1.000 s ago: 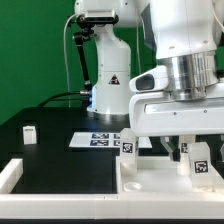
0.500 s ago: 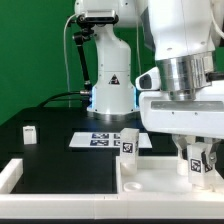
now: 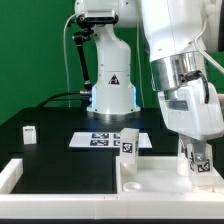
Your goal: Assemble square table
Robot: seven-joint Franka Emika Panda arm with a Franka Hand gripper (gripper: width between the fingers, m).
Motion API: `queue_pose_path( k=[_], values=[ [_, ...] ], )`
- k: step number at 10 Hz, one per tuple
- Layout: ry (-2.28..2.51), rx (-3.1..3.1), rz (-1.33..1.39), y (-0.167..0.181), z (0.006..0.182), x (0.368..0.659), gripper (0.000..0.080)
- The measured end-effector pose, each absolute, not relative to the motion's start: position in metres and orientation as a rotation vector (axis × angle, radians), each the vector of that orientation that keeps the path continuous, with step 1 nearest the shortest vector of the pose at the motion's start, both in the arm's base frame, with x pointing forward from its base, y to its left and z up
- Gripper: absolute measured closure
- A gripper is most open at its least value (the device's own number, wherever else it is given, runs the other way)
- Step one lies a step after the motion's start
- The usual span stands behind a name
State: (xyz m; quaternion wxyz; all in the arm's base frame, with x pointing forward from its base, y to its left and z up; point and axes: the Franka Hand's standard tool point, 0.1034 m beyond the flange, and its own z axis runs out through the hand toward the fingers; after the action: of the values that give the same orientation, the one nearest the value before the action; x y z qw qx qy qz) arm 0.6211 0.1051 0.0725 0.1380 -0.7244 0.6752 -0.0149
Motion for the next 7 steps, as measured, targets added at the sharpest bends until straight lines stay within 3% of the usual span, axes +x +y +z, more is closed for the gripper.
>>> queue_pose_path(
  k=[3, 4, 5, 7],
  values=[
    [1.953, -2.095, -0.043, 0.1051, 0.0725, 0.6211, 0.048],
    [1.953, -2.095, -0.043, 0.1051, 0.0725, 0.6211, 0.0312],
    [1.953, -2.095, -0.043, 0.1051, 0.0725, 0.6211, 0.0203],
    [1.953, -2.095, -0.043, 0.1051, 0.0725, 0.6211, 0.0166]
  ],
)
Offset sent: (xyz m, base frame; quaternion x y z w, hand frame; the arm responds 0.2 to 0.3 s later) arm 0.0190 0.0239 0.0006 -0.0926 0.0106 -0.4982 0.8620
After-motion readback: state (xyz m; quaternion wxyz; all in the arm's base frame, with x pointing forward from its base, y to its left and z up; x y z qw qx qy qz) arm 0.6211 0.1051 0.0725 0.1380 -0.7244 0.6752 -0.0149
